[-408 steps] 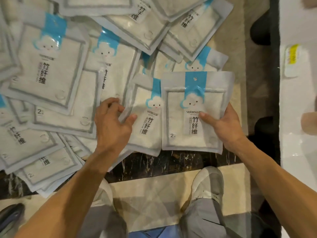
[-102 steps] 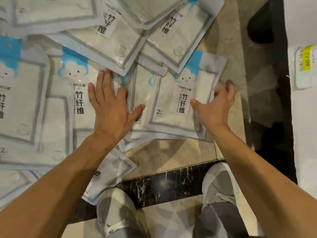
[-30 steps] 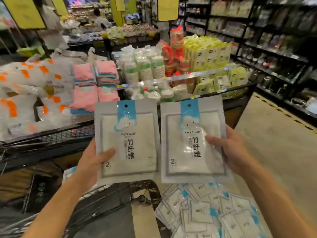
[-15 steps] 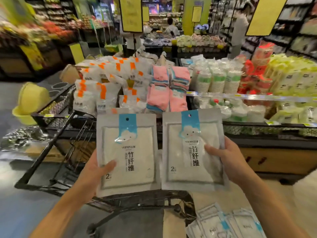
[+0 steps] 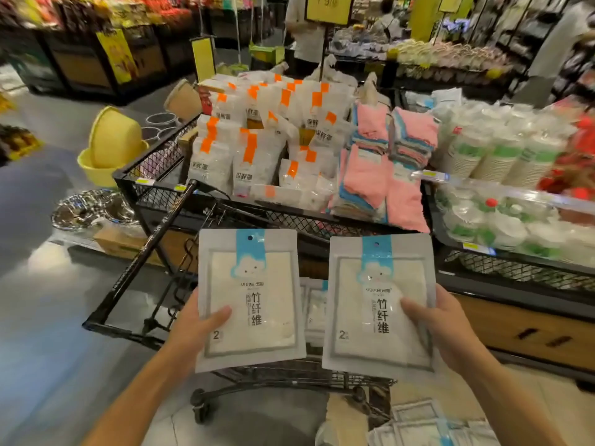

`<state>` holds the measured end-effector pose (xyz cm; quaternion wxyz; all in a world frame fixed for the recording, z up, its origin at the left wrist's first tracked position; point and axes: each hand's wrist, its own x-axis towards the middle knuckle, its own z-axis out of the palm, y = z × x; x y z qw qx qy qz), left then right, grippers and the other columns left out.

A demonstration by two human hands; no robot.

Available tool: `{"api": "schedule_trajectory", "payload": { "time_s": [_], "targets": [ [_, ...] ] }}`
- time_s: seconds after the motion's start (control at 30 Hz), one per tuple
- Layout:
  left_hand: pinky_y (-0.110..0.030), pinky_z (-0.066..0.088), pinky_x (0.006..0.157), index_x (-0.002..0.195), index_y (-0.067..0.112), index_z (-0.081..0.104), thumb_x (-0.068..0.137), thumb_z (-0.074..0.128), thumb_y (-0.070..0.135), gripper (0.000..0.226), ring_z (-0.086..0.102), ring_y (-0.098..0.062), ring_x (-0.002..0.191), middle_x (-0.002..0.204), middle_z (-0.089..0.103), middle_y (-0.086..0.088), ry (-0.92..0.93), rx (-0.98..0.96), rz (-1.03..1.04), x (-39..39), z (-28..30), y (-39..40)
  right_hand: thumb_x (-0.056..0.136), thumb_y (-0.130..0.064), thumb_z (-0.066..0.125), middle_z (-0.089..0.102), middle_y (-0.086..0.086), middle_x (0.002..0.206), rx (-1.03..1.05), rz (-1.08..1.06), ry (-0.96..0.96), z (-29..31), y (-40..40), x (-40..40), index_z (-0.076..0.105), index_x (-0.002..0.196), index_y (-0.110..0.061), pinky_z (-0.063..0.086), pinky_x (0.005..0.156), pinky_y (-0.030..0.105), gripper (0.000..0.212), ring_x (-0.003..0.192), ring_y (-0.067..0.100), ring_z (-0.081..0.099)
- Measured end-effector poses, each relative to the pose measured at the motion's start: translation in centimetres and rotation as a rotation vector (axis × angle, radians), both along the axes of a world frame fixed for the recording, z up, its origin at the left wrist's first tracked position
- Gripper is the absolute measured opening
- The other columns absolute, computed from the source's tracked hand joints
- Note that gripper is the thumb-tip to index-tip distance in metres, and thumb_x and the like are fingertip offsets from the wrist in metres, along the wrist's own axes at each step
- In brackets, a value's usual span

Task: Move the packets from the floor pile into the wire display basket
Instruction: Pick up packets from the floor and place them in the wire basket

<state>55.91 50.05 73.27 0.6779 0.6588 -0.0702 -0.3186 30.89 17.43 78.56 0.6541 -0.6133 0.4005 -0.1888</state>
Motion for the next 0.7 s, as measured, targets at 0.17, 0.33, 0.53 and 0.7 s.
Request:
{"api": "schedule_trajectory", "payload": {
  "time_s": [0.17,0.33,0.53,0.7],
  "targets": [
    [-0.063,0.057,0.090,0.135,0.024,0.053,0.090,0.071,0.005,0.051,0.073,-0.034,0.106,0.120,0.074,-0.010,0.040,0.061,0.022,2.7,-2.5,-2.4,0.092,0.004,0.068,0.077,0.012,0.112,0.025,0.002,0.064,-3.8,-3.1,3.6,0.062,0.127,-0.010,0.058,0.093,0.057,0.038,0.100,0.033,0.075],
    [-0.058,0.059,0.088,0.135,0.028,0.054,0.092,0.069,0.009,0.049,0.072,-0.029,0.110,0.121,0.074,-0.005,0.087,0.152,0.023,4.9,-5.1,-6.1,0.092,0.003,0.068,0.077,0.012,0.114,0.076,0.028,0.106,-8.1,-6.9,8.1,0.063,0.127,-0.011,0.058,0.092,0.059,0.038,0.102,0.034,0.075],
    [-0.051,0.060,0.090,0.128,0.023,0.061,0.093,0.069,0.011,0.037,0.073,-0.027,0.108,0.116,0.077,-0.003,0.161,0.258,0.003,7.8,-9.4,-11.1,0.092,0.001,0.070,0.077,0.012,0.110,0.154,0.019,0.215,-13.9,-10.8,12.4,0.061,0.125,-0.009,0.061,0.086,0.056,0.035,0.097,0.031,0.076],
    [-0.053,0.059,0.093,0.128,0.020,0.060,0.093,0.069,0.012,0.037,0.074,-0.027,0.107,0.116,0.076,-0.005,0.217,0.332,-0.056,9.8,-14.1,-13.9,0.093,-0.002,0.069,0.075,0.013,0.112,0.229,-0.024,0.307,-19.0,-12.2,14.3,0.057,0.127,-0.012,0.063,0.080,0.055,0.037,0.095,0.032,0.076]
  ]
}}
